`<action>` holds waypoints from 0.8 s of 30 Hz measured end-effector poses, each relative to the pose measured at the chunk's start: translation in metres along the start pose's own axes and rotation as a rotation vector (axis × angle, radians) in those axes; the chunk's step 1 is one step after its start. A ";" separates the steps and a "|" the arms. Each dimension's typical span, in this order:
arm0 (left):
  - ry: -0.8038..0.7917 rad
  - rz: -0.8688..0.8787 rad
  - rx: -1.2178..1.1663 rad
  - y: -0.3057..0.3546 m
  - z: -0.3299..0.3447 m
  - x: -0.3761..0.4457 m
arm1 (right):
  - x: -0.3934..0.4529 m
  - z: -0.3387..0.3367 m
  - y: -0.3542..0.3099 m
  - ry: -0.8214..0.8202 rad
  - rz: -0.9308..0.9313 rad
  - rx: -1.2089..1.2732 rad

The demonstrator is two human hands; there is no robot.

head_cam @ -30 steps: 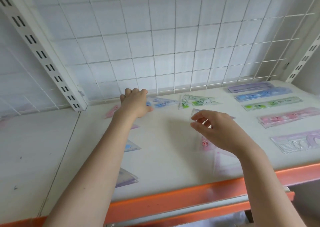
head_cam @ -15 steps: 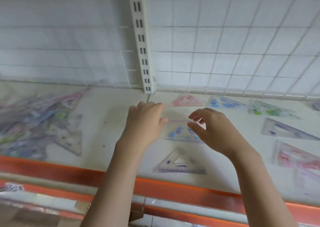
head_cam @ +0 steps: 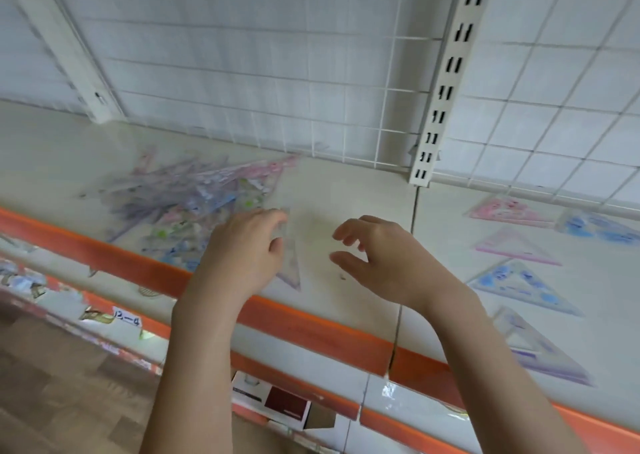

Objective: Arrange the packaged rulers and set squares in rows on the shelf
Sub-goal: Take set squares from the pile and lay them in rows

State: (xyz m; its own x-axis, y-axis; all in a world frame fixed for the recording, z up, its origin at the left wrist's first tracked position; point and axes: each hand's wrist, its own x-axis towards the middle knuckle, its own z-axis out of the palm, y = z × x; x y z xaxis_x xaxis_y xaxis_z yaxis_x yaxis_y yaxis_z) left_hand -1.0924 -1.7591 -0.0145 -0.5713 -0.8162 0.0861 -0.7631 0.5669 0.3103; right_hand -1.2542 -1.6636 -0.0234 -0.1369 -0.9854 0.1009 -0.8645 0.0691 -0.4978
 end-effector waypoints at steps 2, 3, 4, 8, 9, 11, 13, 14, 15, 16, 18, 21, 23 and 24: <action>0.005 -0.034 -0.019 -0.020 -0.004 -0.002 | 0.016 0.007 -0.013 -0.066 0.007 -0.030; 0.011 -0.044 -0.032 -0.028 -0.005 -0.003 | 0.024 0.010 -0.017 -0.093 0.023 -0.048; 0.020 -0.053 -0.048 -0.035 -0.005 -0.003 | 0.032 0.014 -0.022 -0.113 0.047 -0.057; 0.038 -0.068 -0.086 -0.057 -0.006 -0.007 | 0.058 0.031 -0.035 -0.205 0.159 -0.078; 0.034 -0.074 -0.085 -0.062 -0.006 -0.008 | 0.063 0.034 -0.037 -0.249 0.181 -0.103; 0.026 -0.083 -0.075 -0.070 -0.006 -0.009 | 0.069 0.037 -0.041 -0.316 0.228 -0.108; 0.027 -0.104 -0.083 -0.078 -0.006 -0.010 | 0.072 0.036 -0.044 -0.353 0.264 -0.078; 0.028 -0.118 -0.093 -0.082 -0.006 -0.010 | 0.074 0.036 -0.044 -0.369 0.276 -0.059; 0.031 -0.130 -0.102 -0.084 -0.007 -0.010 | 0.075 0.036 -0.045 -0.379 0.282 -0.034; 0.032 -0.140 -0.110 -0.086 -0.007 -0.011 | 0.076 0.036 -0.044 -0.374 0.279 -0.001; 0.038 -0.150 -0.121 -0.089 -0.008 -0.011 | 0.076 0.037 -0.042 -0.314 0.267 0.069; 0.042 -0.147 -0.113 -0.091 -0.007 -0.007 | 0.073 0.034 -0.034 -0.174 0.289 0.195; 0.043 -0.135 -0.103 -0.091 -0.006 -0.004 | 0.067 0.028 -0.029 -0.101 0.315 0.285; 0.040 -0.127 -0.102 -0.091 -0.005 -0.002 | 0.063 0.024 -0.028 -0.071 0.317 0.302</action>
State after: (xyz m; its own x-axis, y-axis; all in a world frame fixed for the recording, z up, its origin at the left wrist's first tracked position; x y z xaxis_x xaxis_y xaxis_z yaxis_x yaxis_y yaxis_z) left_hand -1.0202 -1.8092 -0.0377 -0.4577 -0.8857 0.0774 -0.7927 0.4460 0.4157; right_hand -1.2274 -1.7313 -0.0240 -0.3295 -0.9319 -0.1518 -0.6040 0.3316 -0.7247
